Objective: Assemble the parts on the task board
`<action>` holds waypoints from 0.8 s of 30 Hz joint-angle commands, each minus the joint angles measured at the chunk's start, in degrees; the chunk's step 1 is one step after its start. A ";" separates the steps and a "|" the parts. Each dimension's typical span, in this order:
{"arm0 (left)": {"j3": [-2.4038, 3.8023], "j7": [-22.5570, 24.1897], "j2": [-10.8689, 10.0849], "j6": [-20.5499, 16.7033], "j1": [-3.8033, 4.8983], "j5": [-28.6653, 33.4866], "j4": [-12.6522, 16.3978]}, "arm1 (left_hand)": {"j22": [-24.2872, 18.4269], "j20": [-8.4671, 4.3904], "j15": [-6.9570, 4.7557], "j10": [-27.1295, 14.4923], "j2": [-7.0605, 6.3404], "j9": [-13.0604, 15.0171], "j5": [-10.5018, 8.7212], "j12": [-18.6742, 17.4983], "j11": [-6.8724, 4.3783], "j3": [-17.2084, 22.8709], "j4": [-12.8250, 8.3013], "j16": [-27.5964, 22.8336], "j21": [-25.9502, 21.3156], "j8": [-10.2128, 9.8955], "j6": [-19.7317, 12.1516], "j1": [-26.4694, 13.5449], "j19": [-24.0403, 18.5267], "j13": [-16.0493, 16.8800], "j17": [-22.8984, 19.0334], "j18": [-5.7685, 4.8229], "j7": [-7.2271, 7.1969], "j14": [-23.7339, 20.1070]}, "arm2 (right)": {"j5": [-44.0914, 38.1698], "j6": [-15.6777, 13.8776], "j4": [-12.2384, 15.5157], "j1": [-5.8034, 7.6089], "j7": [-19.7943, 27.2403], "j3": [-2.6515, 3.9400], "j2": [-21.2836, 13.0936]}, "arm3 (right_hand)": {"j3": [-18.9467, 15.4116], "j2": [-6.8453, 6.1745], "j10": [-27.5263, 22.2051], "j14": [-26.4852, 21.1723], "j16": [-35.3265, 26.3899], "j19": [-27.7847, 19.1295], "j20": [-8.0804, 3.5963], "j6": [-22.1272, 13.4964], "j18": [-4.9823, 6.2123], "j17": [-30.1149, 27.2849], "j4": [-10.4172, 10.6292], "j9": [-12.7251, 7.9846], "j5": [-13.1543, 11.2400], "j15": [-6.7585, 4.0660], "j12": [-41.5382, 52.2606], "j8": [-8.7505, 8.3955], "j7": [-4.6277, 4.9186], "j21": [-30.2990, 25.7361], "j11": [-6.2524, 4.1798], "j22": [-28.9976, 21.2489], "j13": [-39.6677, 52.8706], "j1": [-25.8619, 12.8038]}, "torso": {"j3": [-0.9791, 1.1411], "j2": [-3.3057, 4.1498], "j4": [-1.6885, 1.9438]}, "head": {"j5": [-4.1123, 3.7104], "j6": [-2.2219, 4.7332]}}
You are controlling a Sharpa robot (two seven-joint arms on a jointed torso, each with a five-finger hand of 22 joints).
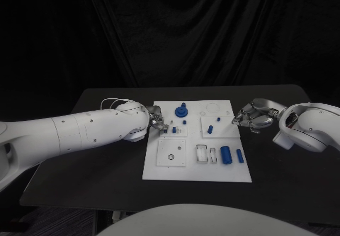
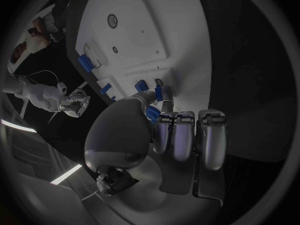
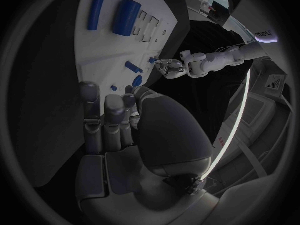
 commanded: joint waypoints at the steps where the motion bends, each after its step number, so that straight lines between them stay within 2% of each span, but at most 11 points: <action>1: -0.10 0.86 -0.10 -0.04 -0.42 -0.44 0.12 | 15.10 -0.40 -0.47 6.04 0.15 0.09 -0.37 0.20 -0.38 0.41 -0.01 0.15 -0.20 -0.14 0.18 -0.54 6.03 15.09 15.09 -0.36 -0.12 5.95 | 0.05 0.04 0.06 -0.12 -0.58 0.04 -0.02 | 0.29 -0.06 -0.25 -0.27 -0.15 -0.46 0.05 -0.39 0.65 0.03 0.08 0.06 0.37 -0.02 -0.14 -0.08 0.13 -0.07 0.05 -0.01 -0.03 0.72 | -0.03 0.01 0.07 | -0.01 0.01; 7: -0.10 0.81 -0.62 -0.02 -0.60 -0.44 0.73 | 15.10 -0.40 -0.47 6.04 0.16 0.09 -0.38 0.20 -0.39 0.43 -0.02 0.15 -0.20 -0.15 0.18 -0.54 6.03 15.09 15.09 -0.36 -0.12 5.95 | 0.05 0.18 -0.04 -0.14 -0.68 0.04 -0.02 | 0.31 -0.11 -0.27 -0.29 -0.18 -0.46 0.06 -0.37 0.66 -0.02 0.06 0.08 0.44 -0.02 -0.16 -0.05 0.13 -0.13 0.06 -0.02 -0.09 0.76 | -0.01 0.01 -0.02 | 0.09 0.01; 24: -0.10 0.62 -1.97 0.12 -0.85 -0.44 2.55 | 15.10 -0.39 -0.47 6.04 0.14 0.13 -0.45 0.20 -0.40 0.65 -0.16 0.15 -0.20 -0.19 0.14 -0.45 6.03 15.09 15.09 -0.36 -0.16 5.95 | 0.05 0.75 -0.20 -0.31 -1.11 0.04 0.05 | 0.33 -0.12 -0.39 -0.34 -0.28 -0.49 0.06 -0.39 0.67 -0.13 0.06 0.10 0.50 -0.02 -0.27 -0.05 0.14 -0.24 0.06 -0.05 -0.24 0.80 | -0.04 -0.05 0.06 | 0.03 0.01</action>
